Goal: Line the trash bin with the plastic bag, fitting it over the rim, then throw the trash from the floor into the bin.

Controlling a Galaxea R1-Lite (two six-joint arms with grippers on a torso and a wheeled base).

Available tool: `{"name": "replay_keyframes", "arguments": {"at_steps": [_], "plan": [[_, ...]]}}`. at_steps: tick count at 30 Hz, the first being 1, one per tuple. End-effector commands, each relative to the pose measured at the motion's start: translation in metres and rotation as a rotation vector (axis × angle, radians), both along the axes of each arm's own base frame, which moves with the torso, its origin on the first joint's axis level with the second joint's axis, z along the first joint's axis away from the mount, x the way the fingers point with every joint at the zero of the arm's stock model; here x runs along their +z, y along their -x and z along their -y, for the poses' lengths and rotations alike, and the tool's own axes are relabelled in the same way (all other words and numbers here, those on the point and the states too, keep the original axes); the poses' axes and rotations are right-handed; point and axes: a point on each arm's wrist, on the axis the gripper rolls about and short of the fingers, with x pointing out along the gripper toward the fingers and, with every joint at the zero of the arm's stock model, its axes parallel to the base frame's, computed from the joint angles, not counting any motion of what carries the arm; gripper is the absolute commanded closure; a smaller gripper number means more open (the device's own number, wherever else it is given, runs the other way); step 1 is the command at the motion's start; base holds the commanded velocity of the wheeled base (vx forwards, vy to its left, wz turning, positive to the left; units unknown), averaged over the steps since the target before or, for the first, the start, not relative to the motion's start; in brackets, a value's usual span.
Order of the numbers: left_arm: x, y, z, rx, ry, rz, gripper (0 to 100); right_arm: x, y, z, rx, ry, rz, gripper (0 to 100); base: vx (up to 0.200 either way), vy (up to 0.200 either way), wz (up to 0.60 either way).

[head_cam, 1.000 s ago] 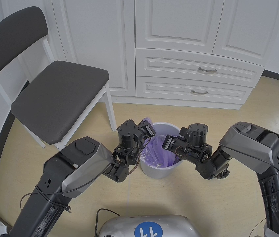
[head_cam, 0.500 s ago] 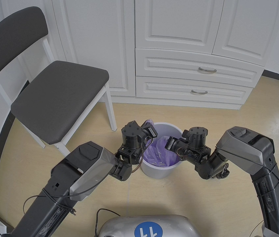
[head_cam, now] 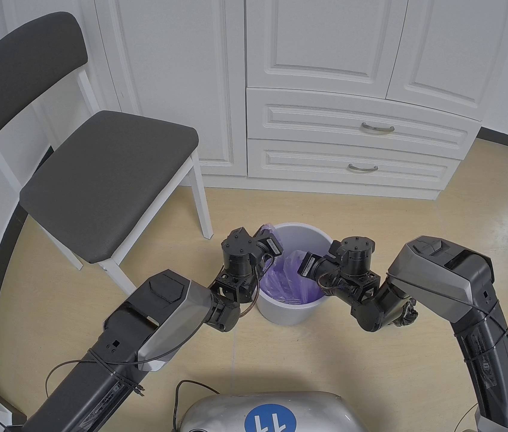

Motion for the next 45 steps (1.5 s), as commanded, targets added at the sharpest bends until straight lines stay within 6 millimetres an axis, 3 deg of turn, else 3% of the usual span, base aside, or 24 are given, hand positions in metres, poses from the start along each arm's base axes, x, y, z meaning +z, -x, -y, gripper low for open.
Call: {"name": "replay_keyframes", "arguments": {"at_steps": [1,8,11,17,20,24,25,30,45], "plan": [[0.006,-0.005,-0.009,0.05,-0.005,0.008,100,0.013,0.001,0.0,-0.023,0.033,0.038,100,0.0,0.0,0.0],[0.027,0.004,-0.036,0.095,-0.102,-0.014,100,0.055,0.0,0.028,-0.071,0.135,0.149,100,0.0,0.0,0.0],[0.033,0.011,-0.04,0.093,-0.104,-0.015,100,0.064,0.003,0.031,-0.07,0.171,0.17,100,0.0,0.0,0.0],[0.037,0.013,-0.046,0.104,-0.107,-0.017,100,0.066,0.007,0.034,-0.065,0.217,0.182,100,0.0,0.0,0.0],[0.038,0.01,-0.066,0.136,-0.111,-0.024,100,0.064,0.009,0.041,-0.067,0.289,0.193,100,0.0,0.0,0.0],[0.036,0.008,-0.074,0.147,-0.113,-0.026,100,0.063,0.007,0.049,-0.078,0.323,0.199,100,0.0,0.0,0.0],[0.034,0.007,-0.079,0.157,-0.118,-0.034,100,0.061,0.005,0.059,-0.112,0.365,0.202,100,0.0,0.0,0.0],[0.025,0.007,-0.082,0.159,-0.126,-0.046,100,0.058,0.003,0.069,-0.132,0.4,0.199,100,0.0,0.0,0.0],[0.036,0.005,-0.097,0.184,-0.161,-0.042,100,0.045,0.0,0.104,-0.165,0.566,0.189,100,0.0,0.0,0.0]]}}
